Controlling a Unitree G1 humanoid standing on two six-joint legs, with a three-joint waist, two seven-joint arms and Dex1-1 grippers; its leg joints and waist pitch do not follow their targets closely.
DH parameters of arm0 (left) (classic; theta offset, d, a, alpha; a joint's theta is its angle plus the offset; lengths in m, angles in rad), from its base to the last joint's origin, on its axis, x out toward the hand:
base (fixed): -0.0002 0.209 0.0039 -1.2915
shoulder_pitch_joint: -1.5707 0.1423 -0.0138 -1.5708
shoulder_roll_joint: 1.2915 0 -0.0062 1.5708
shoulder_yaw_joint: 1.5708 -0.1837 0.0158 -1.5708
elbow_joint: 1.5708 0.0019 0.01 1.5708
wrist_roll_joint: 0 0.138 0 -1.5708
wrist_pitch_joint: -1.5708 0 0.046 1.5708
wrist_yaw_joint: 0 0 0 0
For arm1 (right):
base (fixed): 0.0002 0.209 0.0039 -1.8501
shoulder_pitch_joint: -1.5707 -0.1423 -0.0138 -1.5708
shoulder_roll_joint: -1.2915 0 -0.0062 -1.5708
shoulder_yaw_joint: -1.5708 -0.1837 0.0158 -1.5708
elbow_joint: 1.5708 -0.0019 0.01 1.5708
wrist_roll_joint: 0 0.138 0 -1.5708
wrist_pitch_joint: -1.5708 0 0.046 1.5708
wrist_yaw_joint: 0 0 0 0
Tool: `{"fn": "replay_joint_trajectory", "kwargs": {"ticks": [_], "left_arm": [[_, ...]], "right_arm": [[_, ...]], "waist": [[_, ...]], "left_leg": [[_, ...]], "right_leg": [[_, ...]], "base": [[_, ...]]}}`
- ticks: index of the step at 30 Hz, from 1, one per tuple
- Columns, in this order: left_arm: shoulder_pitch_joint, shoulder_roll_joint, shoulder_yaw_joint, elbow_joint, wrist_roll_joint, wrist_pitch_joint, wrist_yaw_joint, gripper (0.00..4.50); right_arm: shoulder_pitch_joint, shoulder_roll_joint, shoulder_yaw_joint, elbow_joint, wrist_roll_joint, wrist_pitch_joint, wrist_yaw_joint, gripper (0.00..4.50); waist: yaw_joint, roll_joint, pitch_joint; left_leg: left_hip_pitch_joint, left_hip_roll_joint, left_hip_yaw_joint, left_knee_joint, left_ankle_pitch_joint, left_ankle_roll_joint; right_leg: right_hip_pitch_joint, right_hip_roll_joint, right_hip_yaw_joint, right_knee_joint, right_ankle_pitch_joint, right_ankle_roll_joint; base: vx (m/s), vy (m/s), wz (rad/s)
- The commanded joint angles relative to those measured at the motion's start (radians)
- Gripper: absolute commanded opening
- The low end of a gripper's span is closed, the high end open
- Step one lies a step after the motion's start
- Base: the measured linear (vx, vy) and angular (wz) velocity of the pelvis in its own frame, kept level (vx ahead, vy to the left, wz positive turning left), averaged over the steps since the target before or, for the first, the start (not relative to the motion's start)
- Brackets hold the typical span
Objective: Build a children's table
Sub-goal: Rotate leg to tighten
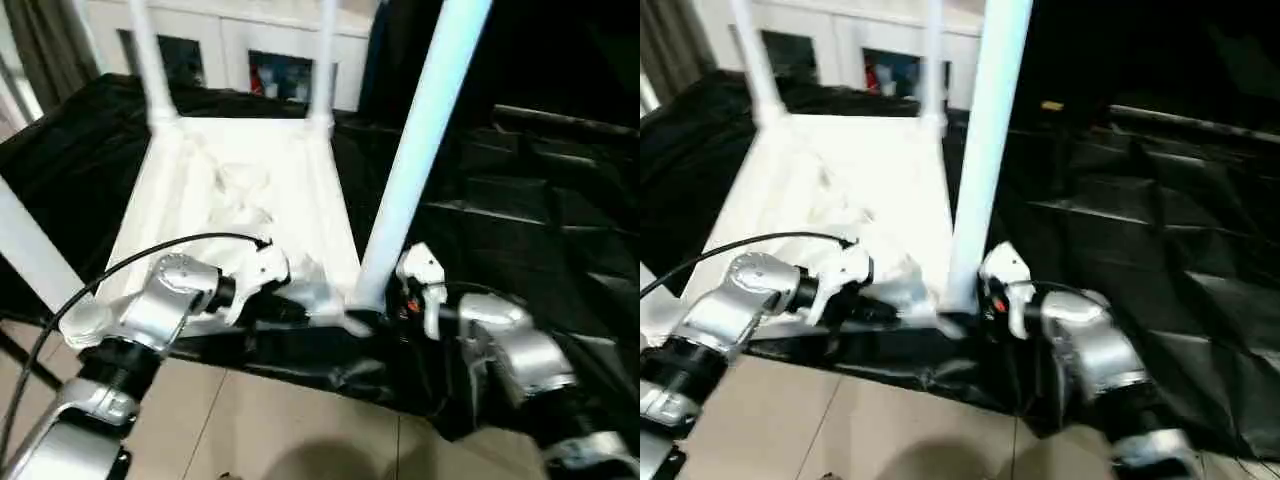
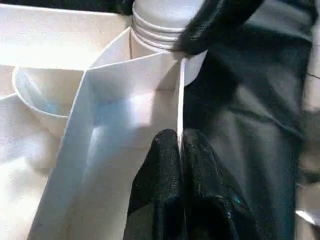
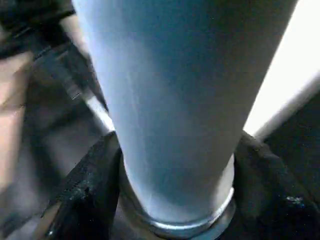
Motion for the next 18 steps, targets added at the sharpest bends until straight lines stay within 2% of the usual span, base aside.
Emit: {"fn": "replay_joint_trajectory", "kwargs": {"ticks": [1, 3, 4, 8, 10, 11, 14, 16, 17, 18], "left_arm": [[-0.029, -0.075, -0.015, 0.085, 0.026, 0.007, 0.114, 0.0], [-0.045, -0.102, -0.011, 0.114, 0.034, 0.011, 0.161, 0.0], [-0.056, -0.122, -0.01, 0.133, 0.04, 0.015, 0.192, 0.0], [-0.133, -0.254, 0.011, 0.245, 0.061, 0.046, 0.394, 0.0], [-0.141, -0.273, 0.004, 0.261, 0.072, 0.037, 0.414, 0.0], [-0.141, -0.281, -0.001, 0.263, 0.076, 0.029, 0.418, 0.0], [-0.141, -0.283, -0.005, 0.263, 0.079, 0.012, 0.41, 0.0], [-0.143, -0.281, 0.001, 0.267, 0.076, 0.007, 0.408, 0.0], [-0.145, -0.282, 0.004, 0.273, 0.075, 0.004, 0.409, 0.0], [-0.144, -0.264, 0.008, 0.275, 0.077, -0.013, 0.393, 0.0]], "right_arm": [[-0.025, 0.063, -0.047, 0.031, 0.008, 0.002, -0.169, 2.72], [-0.023, 0.089, -0.051, 0.038, -0.002, -0.004, -0.222, 2.72], [-0.022, 0.108, -0.052, 0.045, -0.016, -0.018, -0.265, 2.72], [-0.059, 0.241, -0.086, 0.132, -0.073, -0.046, -0.552, 2.72], [-0.073, 0.258, -0.075, 0.16, -0.085, -0.061, -0.563, 2.72], [-0.081, 0.263, -0.067, 0.169, -0.088, -0.069, -0.555, 2.72], [-0.091, 0.271, -0.075, 0.172, -0.074, -0.074, -0.535, 2.72], [-0.095, 0.271, -0.081, 0.168, -0.062, -0.081, -0.52, 2.72], [-0.096, 0.273, -0.085, 0.169, -0.059, -0.085, -0.517, 3.28], [-0.105, 0.258, -0.084, 0.16, -0.058, -0.104, -0.48, 3.28]], "waist": [[-0.001, 0.007, -0.057], [-0.003, 0.015, -0.059], [-0.004, 0.01, -0.059], [-0.004, 0.012, -0.061], [-0.005, 0.016, -0.06], [-0.005, 0.013, -0.06], [-0.004, 0.014, -0.059], [-0.004, 0.02, -0.06], [-0.005, 0.017, -0.06], [-0.004, 0.016, -0.06]], "left_leg": [[0.005, 0.017, -0.001, -0.073, -0.226, -0.005], [0.006, 0.018, -0.003, -0.073, -0.23, -0.012], [0.004, 0.017, -0.003, -0.073, -0.227, -0.009], [0.01, 0.015, -0.001, -0.069, -0.22, -0.01], [0.009, 0.015, -0.002, -0.072, -0.231, -0.008], [0.005, 0.015, -0.002, -0.072, -0.239, 0.001], [0.001, 0.015, -0.004, -0.075, -0.246, 0.012], [0.0, 0.015, -0.005, -0.076, -0.24, 0.012], [-0.001, 0.014, -0.004, -0.076, -0.242, 0.014], [-0.001, 0.014, -0.004, -0.075, -0.241, 0.015]], "right_leg": [[0.045, -0.073, 0.047, -0.092, -0.37, -0.15], [0.045, -0.073, 0.048, -0.092, -0.366, -0.148], [0.046, -0.072, 0.047, -0.094, -0.364, -0.145], [0.039, -0.074, 0.048, -0.097, -0.378, -0.141], [0.04, -0.071, 0.047, -0.096, -0.363, -0.144], [0.043, -0.073, 0.046, -0.098, -0.362, -0.139], [0.045, -0.073, 0.045, -0.1, -0.378, -0.128], [0.046, -0.073, 0.046, -0.098, -0.361, -0.131], [0.046, -0.072, 0.046, -0.099, -0.359, -0.131], [0.047, -0.072, 0.046, -0.098, -0.362, -0.131]], "base": [[0.0, 0.0, 0.0], [0.0, 0.0, 0.0], [0.0, 0.0, 0.0], [0.0, 0.0, 0.0], [0.0, 0.0, 0.0], [0.0, 0.0, 0.0], [0.0, 0.0, 0.0], [0.0, 0.0, 0.0], [0.0, 0.0, 0.0], [0.0, 0.0, 0.0]]}}
